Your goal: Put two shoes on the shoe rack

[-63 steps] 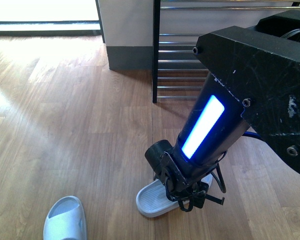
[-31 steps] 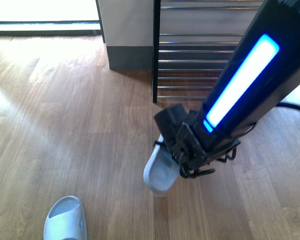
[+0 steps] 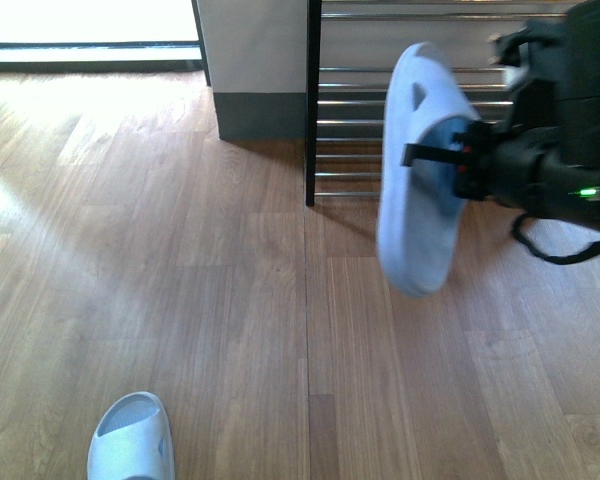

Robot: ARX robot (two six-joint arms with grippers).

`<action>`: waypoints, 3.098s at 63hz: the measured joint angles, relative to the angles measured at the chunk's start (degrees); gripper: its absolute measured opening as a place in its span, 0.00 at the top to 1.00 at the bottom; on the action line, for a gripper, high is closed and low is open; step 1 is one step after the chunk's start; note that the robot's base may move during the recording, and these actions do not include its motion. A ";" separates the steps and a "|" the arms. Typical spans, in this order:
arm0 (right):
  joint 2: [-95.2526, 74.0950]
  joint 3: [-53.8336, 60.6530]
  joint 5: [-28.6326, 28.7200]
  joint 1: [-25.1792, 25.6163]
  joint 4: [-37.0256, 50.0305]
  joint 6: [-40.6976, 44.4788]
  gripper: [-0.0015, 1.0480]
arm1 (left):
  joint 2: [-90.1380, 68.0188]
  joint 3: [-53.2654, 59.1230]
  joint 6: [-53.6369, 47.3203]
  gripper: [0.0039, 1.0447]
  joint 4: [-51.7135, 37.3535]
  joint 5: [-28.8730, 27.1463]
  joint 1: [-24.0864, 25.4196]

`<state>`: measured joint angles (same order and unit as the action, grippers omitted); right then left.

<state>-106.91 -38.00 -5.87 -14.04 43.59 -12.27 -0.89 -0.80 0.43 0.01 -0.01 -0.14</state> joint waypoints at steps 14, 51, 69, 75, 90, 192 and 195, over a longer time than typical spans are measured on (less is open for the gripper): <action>19.10 12.22 8.87 6.36 -2.03 4.44 0.98 | -0.02 0.00 0.00 0.09 0.00 0.00 0.00; 32.28 18.08 13.35 9.62 -4.92 4.55 0.98 | -0.02 0.00 0.02 0.09 0.00 -0.15 0.00; 32.30 18.10 12.59 10.25 -4.98 4.50 0.98 | -0.02 0.00 0.00 0.09 0.02 0.09 0.00; 32.30 18.10 13.05 10.05 -4.98 4.52 0.98 | -5.27 -3.26 6.71 0.09 7.82 -13.99 -4.68; 32.30 18.12 13.38 9.88 -5.01 4.52 0.98 | -53.96 -13.77 28.46 0.09 -11.15 -27.87 -10.21; 32.30 18.12 13.18 9.94 -5.01 4.52 0.98 | -164.69 -63.04 36.70 0.14 -17.31 -15.23 -3.85; 32.30 18.12 13.18 9.94 -5.01 4.52 0.98 | -165.06 -63.67 35.63 0.21 -17.38 -14.49 -3.61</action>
<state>-74.61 -19.88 7.31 -4.10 38.59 -7.75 -165.95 -64.47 36.05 -17.37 -14.50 -3.75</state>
